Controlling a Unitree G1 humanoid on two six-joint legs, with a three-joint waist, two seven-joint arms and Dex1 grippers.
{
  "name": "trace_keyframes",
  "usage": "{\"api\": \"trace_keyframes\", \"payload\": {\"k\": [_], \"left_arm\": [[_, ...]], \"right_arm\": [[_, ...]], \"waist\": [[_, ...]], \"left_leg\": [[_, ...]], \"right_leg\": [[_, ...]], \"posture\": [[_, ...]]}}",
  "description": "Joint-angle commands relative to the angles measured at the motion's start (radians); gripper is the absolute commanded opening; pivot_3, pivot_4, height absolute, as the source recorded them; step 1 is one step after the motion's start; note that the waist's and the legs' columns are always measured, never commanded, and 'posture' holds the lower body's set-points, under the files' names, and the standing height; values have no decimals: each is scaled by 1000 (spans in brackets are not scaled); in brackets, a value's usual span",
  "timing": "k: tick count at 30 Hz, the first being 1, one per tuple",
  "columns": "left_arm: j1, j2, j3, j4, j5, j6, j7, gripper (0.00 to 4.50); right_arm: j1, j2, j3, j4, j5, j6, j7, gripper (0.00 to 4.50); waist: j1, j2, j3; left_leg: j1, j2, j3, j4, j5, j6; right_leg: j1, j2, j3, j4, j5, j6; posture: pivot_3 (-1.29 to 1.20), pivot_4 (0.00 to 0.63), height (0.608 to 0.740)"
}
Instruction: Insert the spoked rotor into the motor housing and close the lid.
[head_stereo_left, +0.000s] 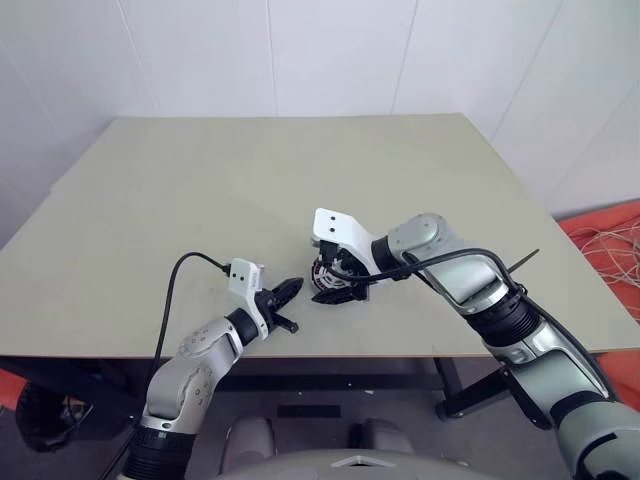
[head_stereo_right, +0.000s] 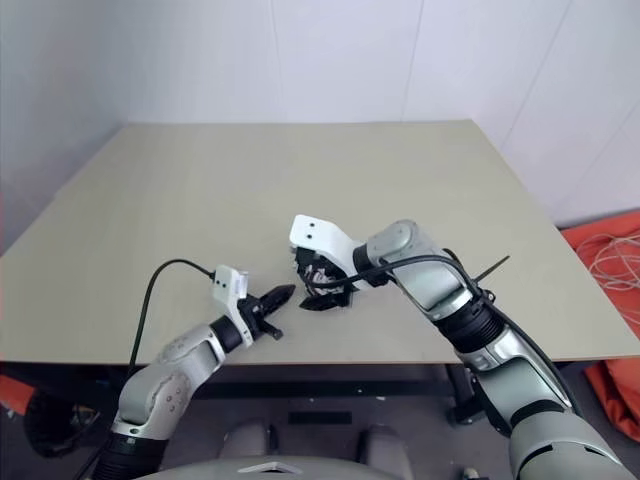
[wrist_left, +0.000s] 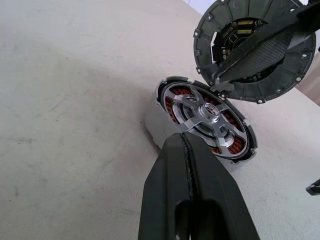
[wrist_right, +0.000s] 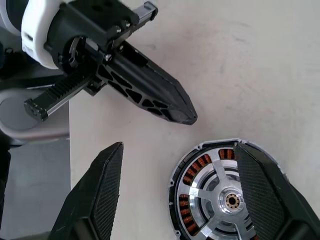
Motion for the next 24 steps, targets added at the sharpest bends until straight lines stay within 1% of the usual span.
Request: {"api": "trace_keyframes", "payload": {"k": [1,8,10,12,15,18,21,22,24], "left_arm": [[-9,-2,8,-17,-3,-10,-6,0],[-15,1,11,-15,-7,-5,-9,0],[-17,1,12,-13,-8,-4,-9,0],[-19,1,12,-12,-8,-3,-9,0],[-21,1,12,-12,-7,-2,-8,0],[-18,2,10,-16,-6,-1,-7,0],[-11,2,13,-24,-6,-1,-3,0],[-9,2,13,-25,-6,-2,-2,0],[-7,1,15,-27,-5,-3,0,0]], "right_arm": [[-28,12,-64,-41,39,-35,-20,3856],[-35,45,-121,-18,83,-126,-51,3856],[-36,67,-146,-7,104,-173,-57,3856],[-29,109,-191,-4,159,-234,-45,3856],[-27,167,-251,-15,251,-207,-50,3856],[-38,225,-312,8,323,-150,-100,3856],[-52,280,-360,62,289,-187,-230,3212],[-55,293,-369,78,270,-207,-272,2911],[-58,305,-376,116,222,-264,-351,2145]], "waist": [[0,0,0],[0,0,0],[0,0,0],[-1,0,0],[-1,0,0],[-2,0,0],[-2,0,0],[-2,0,0],[-2,0,0]], "left_leg": [[0,0,0,0,0,0],[0,0,0,0,0,0],[0,0,0,0,0,0],[0,0,0,0,0,0],[0,0,0,-1,0,0],[-1,0,0,-1,0,0],[0,0,0,-1,0,0],[0,0,0,-1,0,-1],[0,0,0,-1,1,-1]], "right_leg": [[0,0,0,0,0,0],[0,0,0,0,0,0],[0,0,0,0,0,0],[0,0,0,0,0,0],[-1,0,0,0,0,0],[-1,0,0,0,0,0],[-1,0,0,0,0,0],[-1,0,0,0,0,0],[-1,0,0,0,0,1]], "posture": [[0,0,740],[0,0,740],[0,0,740],[0,0,740],[0,0,740],[0,0,740],[0,0,740],[0,0,740],[0,0,740]]}}
